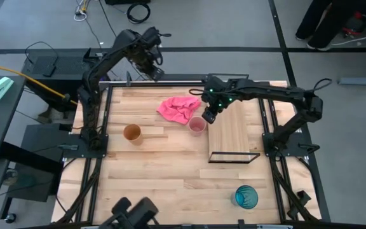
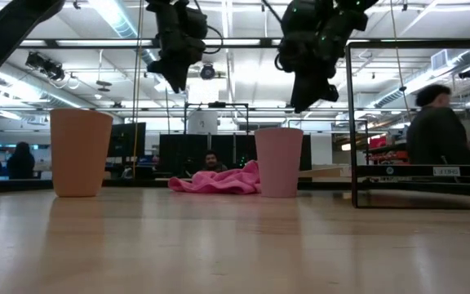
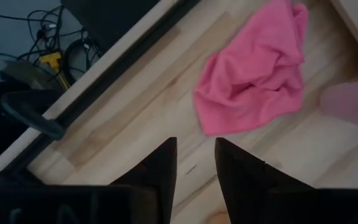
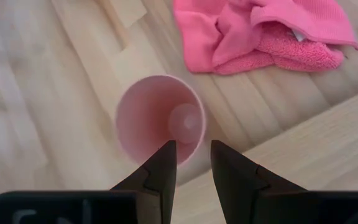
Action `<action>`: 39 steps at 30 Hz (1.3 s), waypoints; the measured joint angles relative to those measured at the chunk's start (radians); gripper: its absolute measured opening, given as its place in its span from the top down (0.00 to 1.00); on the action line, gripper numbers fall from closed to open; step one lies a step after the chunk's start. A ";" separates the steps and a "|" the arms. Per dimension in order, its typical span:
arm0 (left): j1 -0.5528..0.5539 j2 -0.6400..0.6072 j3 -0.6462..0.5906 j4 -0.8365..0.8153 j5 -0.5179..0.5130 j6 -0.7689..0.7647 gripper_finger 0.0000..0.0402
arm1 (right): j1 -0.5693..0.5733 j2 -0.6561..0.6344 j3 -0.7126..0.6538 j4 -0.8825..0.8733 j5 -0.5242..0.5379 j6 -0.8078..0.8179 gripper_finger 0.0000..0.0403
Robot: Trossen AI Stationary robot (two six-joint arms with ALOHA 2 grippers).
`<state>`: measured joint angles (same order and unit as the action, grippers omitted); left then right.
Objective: Stack small to large cups/mugs on shelf
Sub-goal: Put the pink cup on the shelf
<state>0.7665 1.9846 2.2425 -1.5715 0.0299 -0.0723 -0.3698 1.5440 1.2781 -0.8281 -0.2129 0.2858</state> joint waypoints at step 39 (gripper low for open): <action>0.048 0.000 0.000 0.057 0.001 0.007 0.73 | 0.056 0.191 0.000 0.033 0.082 -0.016 0.74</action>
<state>0.8143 1.9846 2.2425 -1.5146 0.0309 -0.0654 -0.3134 1.7345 1.2781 -0.7953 -0.1313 0.2695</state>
